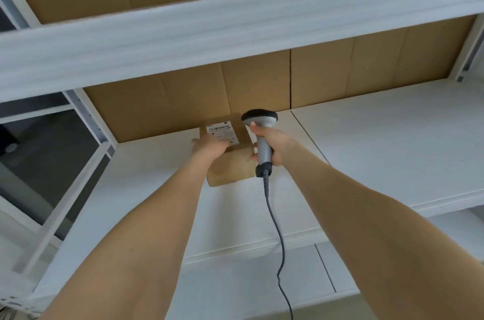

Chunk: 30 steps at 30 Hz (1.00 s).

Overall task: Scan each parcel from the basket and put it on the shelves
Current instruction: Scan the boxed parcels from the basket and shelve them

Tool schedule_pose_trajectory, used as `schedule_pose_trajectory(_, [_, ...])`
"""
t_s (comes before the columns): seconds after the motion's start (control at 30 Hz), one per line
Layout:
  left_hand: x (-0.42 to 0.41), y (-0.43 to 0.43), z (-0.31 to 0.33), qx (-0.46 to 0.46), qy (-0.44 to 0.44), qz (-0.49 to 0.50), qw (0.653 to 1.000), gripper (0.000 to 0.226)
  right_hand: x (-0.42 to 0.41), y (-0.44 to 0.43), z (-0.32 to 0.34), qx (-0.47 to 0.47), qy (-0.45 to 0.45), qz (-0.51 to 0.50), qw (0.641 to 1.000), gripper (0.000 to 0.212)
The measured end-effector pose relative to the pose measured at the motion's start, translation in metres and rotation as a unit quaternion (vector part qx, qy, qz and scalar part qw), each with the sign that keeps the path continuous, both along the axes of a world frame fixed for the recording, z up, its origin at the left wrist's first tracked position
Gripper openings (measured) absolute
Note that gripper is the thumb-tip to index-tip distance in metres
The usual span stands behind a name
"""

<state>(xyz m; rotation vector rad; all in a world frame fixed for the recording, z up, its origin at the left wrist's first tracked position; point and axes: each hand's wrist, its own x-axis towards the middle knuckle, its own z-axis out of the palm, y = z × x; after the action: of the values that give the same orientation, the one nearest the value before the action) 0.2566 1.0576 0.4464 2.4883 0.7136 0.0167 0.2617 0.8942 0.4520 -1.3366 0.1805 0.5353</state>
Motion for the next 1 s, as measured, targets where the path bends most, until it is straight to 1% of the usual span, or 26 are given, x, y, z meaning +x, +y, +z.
schedule_pose_trajectory(0.07, [0.007,0.024,0.0,-0.015,-0.011,-0.001,1.0,0.054,0.009,0.024,-0.001,0.002,0.011,-0.008,1.0,0.06])
schedule_pose_trajectory(0.17, [0.013,0.056,-0.001,-0.054,-0.026,0.026,0.998,0.054,0.019,0.057,-0.003,-0.005,0.022,-0.015,1.0,0.061])
schedule_pose_trajectory(0.27, [0.021,0.082,-0.001,-0.074,-0.046,0.042,0.995,0.052,0.027,0.085,-0.004,0.007,0.019,-0.023,1.0,0.057])
schedule_pose_trajectory(0.37, [0.03,0.1,0.0,-0.074,-0.052,0.031,0.995,0.047,0.033,0.106,-0.002,0.012,0.009,-0.018,1.0,0.048])
schedule_pose_trajectory(0.43, [0.036,0.108,0.0,-0.083,-0.056,0.018,0.995,0.045,0.037,0.116,-0.001,0.01,-0.001,-0.015,1.0,0.048])
schedule_pose_trajectory(0.5, [0.043,0.114,-0.002,-0.08,-0.064,-0.003,0.995,0.043,0.039,0.121,-0.001,0.004,-0.003,-0.015,1.0,0.05])
schedule_pose_trajectory(0.63, [0.054,0.119,-0.007,-0.047,-0.059,-0.026,0.997,0.042,0.042,0.119,-0.005,0.005,0.009,-0.031,0.999,0.046])
schedule_pose_trajectory(0.77, [0.058,0.116,-0.009,-0.055,-0.054,0.004,0.997,0.044,0.043,0.113,-0.005,0.008,0.01,-0.046,0.999,0.048])
schedule_pose_trajectory(0.9, [0.058,0.118,-0.009,-0.043,-0.054,0.025,0.997,0.045,0.044,0.116,-0.003,0.004,0.001,-0.04,0.999,0.046])
schedule_pose_trajectory(1.0, [0.059,0.124,-0.008,-0.06,-0.058,0.029,0.996,0.046,0.044,0.124,-0.005,-0.002,-0.007,-0.034,0.999,0.044])
